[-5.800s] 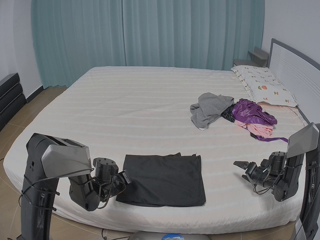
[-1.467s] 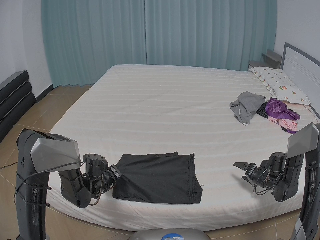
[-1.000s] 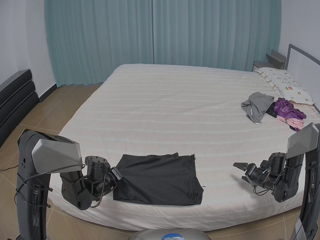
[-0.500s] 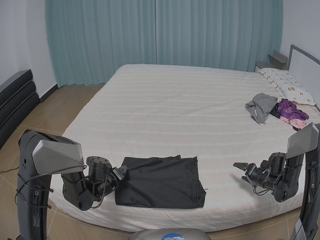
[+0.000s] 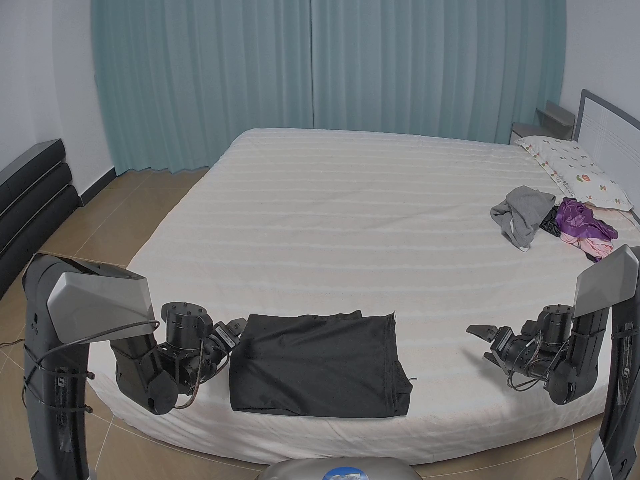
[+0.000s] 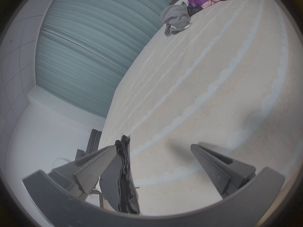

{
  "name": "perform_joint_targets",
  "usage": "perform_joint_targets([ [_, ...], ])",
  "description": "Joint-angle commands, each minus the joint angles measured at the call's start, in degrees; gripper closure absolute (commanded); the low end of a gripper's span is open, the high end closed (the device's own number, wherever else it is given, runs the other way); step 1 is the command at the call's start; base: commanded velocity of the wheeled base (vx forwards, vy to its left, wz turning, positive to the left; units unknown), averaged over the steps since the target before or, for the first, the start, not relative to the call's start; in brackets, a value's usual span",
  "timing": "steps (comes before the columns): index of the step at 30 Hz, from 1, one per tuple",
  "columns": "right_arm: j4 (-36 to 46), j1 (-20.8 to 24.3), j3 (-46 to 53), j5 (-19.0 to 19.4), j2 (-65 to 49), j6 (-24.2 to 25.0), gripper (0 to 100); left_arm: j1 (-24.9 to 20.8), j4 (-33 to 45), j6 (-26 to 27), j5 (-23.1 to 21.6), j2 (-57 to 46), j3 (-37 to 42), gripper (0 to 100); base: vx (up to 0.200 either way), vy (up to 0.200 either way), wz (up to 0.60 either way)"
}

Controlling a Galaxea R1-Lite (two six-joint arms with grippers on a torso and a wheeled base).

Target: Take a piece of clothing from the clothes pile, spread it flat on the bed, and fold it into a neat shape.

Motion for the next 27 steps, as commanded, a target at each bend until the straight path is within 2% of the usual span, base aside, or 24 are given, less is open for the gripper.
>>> perform_joint_targets([
  [1,-0.58,1.07,2.45,-0.43,-6.7,0.07,0,1.82,-0.24,0.17,0.25,-8.47,2.64,0,0.0,0.0,0.0],
  [5,-0.41,2.83,7.9,-0.69,-18.13,-0.11,0,2.08,-0.15,0.43,0.17,-15.94,5.89,0,0.0,0.0,0.0],
  [8,-0.58,3.18,11.77,-1.04,-25.33,-0.99,0,2.26,-0.15,3.33,0.61,-21.57,8.26,0,0.0,0.0,0.0],
  [11,0.12,3.09,15.64,-1.04,-34.91,-3.62,0,2.43,-0.68,8.08,1.13,-29.83,13.01,0,0.0,0.0,0.0],
  [14,0.74,2.92,19.5,-1.22,-44.58,-8.63,0,2.34,-0.33,12.65,3.68,-39.23,16.61,0,0.0,0.0,0.0],
  [18,9.53,2.39,19.5,-2.71,-56.71,-12.41,0,1.9,-0.07,17.22,8.43,-49.43,20.65,0,0.0,0.0,0.0],
  [22,20.25,2.65,19.5,-2.71,-69.1,-18.21,0,1.9,0.29,23.11,10.36,-59.71,24.79,0,0.0,0.0,0.0],
  [23,20.25,2.65,19.5,-2.71,-69.1,-18.21,0,1.9,0.29,23.11,10.36,-59.71,24.79,0,0.0,0.0,0.0],
  [24,27.1,2.83,19.5,-2.54,-76.49,-21.73,0,1.9,1.34,26.27,12.38,-64.72,26.63,0,0.0,0.0,0.0],
  [26,34.05,3.18,19.5,-2.45,-83.25,-24.37,0,1.9,3.01,28.65,14.32,-69.47,27.95,0,0.0,0.0,0.0],
  [27,34.05,3.18,19.5,-2.45,-83.25,-24.37,0,1.9,3.01,28.65,14.32,-69.47,27.95,0,0.0,0.0,0.0],
])
